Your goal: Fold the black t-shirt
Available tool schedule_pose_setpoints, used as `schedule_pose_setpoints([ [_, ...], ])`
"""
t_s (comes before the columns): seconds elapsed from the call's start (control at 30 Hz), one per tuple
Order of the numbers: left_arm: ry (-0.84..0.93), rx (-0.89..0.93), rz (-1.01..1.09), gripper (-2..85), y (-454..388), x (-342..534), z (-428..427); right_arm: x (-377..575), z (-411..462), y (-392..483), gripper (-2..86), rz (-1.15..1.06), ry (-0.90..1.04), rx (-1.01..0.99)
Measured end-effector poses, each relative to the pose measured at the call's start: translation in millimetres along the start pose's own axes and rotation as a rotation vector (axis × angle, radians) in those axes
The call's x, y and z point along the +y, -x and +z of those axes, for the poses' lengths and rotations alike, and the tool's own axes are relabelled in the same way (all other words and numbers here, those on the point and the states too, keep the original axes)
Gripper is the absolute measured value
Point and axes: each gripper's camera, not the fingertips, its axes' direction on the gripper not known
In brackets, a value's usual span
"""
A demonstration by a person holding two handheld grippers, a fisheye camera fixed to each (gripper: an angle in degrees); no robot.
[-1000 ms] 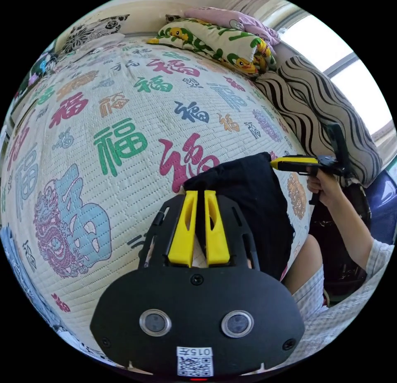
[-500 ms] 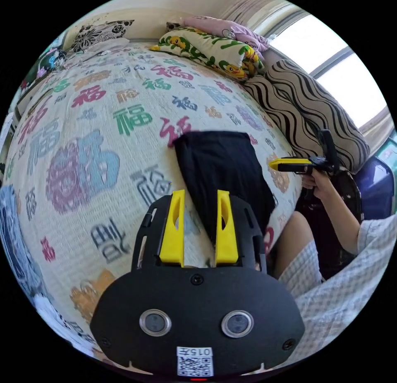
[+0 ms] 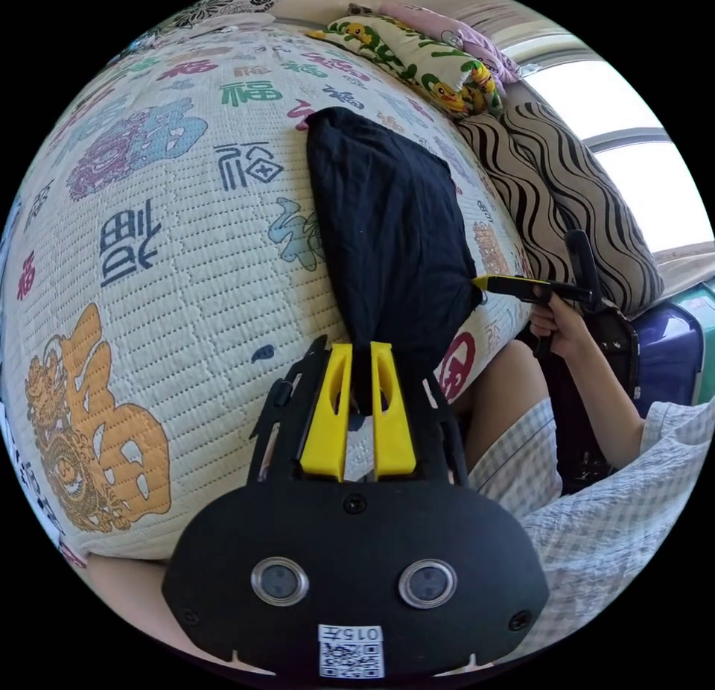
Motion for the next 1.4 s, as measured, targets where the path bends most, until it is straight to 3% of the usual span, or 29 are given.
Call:
schedule_pose_setpoints([
  [0.07,0.015,0.023,0.002,8.1,5.3,4.0,-6.2,8.9,-6.3,-5.6,3.5,0.026,-0.013,0.046],
  [0.3,-0.038,0.206,-0.136,7.8,44.9,17.3,-5.5,12.0,17.3,-29.0,7.5,0.099,0.033,-0.126],
  [0.5,0.010,0.146,-0.096,1.2,45.4,18.9,-0.1,9.5,27.9,-28.9,1.5,0.085,0.041,-0.158],
  [0.67,0.050,0.083,-0.050,2.9,50.7,25.4,-7.7,22.6,25.4,-38.0,1.3,0.089,0.028,-0.149],
  [0.77,0.084,0.160,0.006,6.8,62.0,19.3,-15.9,22.1,20.3,-37.2,4.9,0.047,0.045,-0.155],
  [1.03,-0.184,-0.008,0.074,11.2,85.5,-100.8,-72.7,-62.4,-20.7,-43.1,7.6,-0.018,-0.207,-0.078],
  [1.27,-0.036,0.006,0.118,10.2,83.4,-174.3,-23.3,-130.1,18.5,-43.2,7.7,0.016,-0.059,-0.044],
  [1.4,-0.074,0.112,0.207,1.1,83.0,-168.4,-30.0,-128.7,18.0,-39.6,3.4,-0.041,-0.067,-0.080],
])
